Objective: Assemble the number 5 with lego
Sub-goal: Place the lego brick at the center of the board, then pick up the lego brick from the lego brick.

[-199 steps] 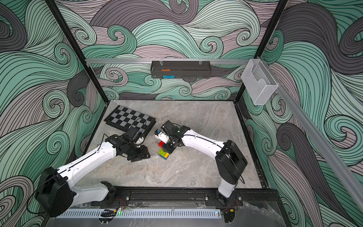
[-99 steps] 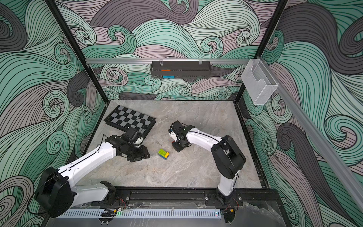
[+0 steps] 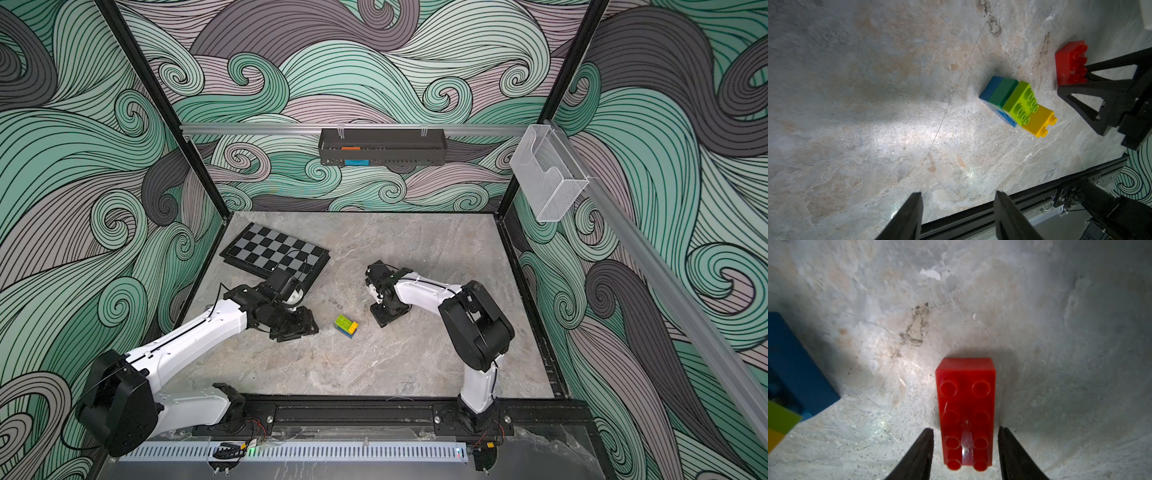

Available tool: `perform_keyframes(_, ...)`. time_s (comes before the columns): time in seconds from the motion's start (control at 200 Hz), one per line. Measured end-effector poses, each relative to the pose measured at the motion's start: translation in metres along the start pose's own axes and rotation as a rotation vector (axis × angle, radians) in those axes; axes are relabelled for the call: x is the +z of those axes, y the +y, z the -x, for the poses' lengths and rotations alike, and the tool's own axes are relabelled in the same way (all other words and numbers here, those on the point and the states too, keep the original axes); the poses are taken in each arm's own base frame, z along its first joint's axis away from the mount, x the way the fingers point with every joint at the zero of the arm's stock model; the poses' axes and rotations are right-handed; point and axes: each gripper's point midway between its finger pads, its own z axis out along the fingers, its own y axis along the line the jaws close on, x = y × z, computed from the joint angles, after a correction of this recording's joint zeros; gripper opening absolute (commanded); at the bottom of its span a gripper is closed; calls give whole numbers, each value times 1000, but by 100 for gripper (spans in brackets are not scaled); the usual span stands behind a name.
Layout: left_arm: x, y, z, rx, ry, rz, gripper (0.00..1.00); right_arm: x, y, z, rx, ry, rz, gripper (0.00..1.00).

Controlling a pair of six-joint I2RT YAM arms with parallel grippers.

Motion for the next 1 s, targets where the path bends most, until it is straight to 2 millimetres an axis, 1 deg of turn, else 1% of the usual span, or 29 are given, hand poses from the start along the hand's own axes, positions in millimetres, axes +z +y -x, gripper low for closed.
perform_keyframes(0.1, 0, 0, 0, -2, -2, -1, 59, -9, 3, 2, -11, -22, 4, 59)
perform_keyframes(0.195, -2, 1, 1, -5, -7, -3, 59, -31, 13, 9, -46, -86, 18, 61)
perform_keyframes(0.31, -6, 2, -1, -5, -18, -9, 59, -59, 43, 16, -135, -181, 68, 63)
perform_keyframes(0.405, -9, 4, -2, -8, -27, -14, 59, -70, 71, 17, -218, -221, 108, 64)
perform_keyframes(0.485, -11, 4, -3, -9, -30, -15, 59, -69, 90, 18, -269, -225, 141, 64)
perform_keyframes(0.66, -13, 7, -4, -14, -33, -15, 59, -54, 109, 26, -315, -203, 164, 64)
perform_keyframes(0.786, -14, 9, -6, -19, -33, -11, 59, -43, 117, 31, -333, -182, 167, 64)
perform_keyframes(1.001, -16, 13, -7, -27, -35, -7, 59, -33, 124, 37, -347, -169, 167, 62)
